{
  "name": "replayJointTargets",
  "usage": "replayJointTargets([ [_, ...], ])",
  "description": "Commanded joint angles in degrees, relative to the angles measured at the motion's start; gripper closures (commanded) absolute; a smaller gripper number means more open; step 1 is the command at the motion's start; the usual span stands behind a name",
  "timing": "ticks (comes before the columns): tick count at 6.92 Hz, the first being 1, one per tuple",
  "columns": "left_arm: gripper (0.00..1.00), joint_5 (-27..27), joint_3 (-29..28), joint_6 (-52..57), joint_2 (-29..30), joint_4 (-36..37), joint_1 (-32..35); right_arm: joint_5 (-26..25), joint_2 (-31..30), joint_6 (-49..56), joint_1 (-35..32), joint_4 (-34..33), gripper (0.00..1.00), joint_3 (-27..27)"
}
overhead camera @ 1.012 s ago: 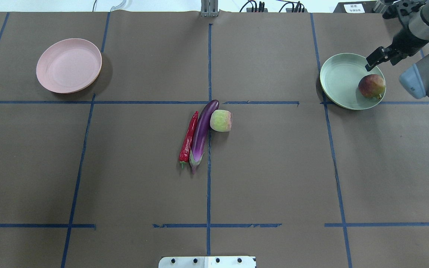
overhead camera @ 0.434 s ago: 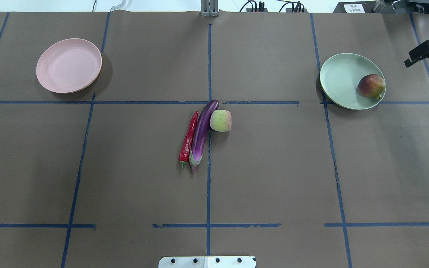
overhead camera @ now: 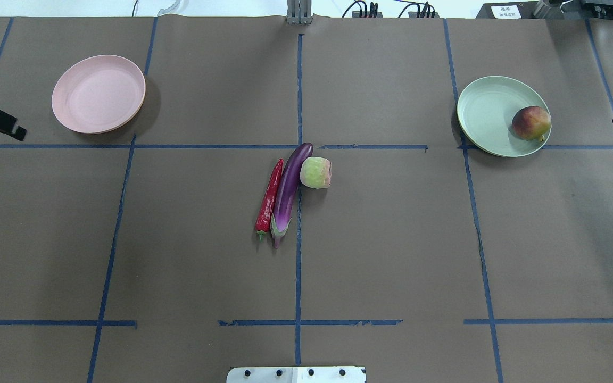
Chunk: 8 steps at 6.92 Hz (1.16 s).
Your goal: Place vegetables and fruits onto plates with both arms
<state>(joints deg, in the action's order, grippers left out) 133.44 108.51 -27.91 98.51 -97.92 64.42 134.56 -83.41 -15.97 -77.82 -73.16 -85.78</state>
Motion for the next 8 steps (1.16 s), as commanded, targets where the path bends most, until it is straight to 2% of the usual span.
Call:
replayJointTargets([
  [1,0.00,-0.99,-1.18,-18.32,11.11,0.01,-13.81,-0.09,-1.14,0.06,-0.05,0.30,0.00,-0.79],
  [2,0.00,-5.34,-2.41,-26.59,15.35,0.10,-19.36,-0.09,-1.14,-0.03,-0.05,0.30,0.00,-0.79],
  [4,0.00,-18.60,-8.10,-40.15,25.02,0.36,-30.09,-0.09,-1.14,-0.03,-0.05,0.30,0.00,-0.79],
  [5,0.00,-25.53,-12.92,-44.12,31.85,3.67,-34.32,-0.09,-1.14,-0.12,-0.05,0.30,0.00,-0.79],
  [6,0.01,-31.61,-15.76,-44.51,36.01,7.88,-37.84,-0.09,-1.05,-0.21,-0.05,0.30,0.00,-0.79],
  [8,0.15,-35.34,-21.03,-44.60,38.41,8.98,-39.98,-0.09,-1.14,-0.29,-0.05,0.30,0.00,-0.88],
])
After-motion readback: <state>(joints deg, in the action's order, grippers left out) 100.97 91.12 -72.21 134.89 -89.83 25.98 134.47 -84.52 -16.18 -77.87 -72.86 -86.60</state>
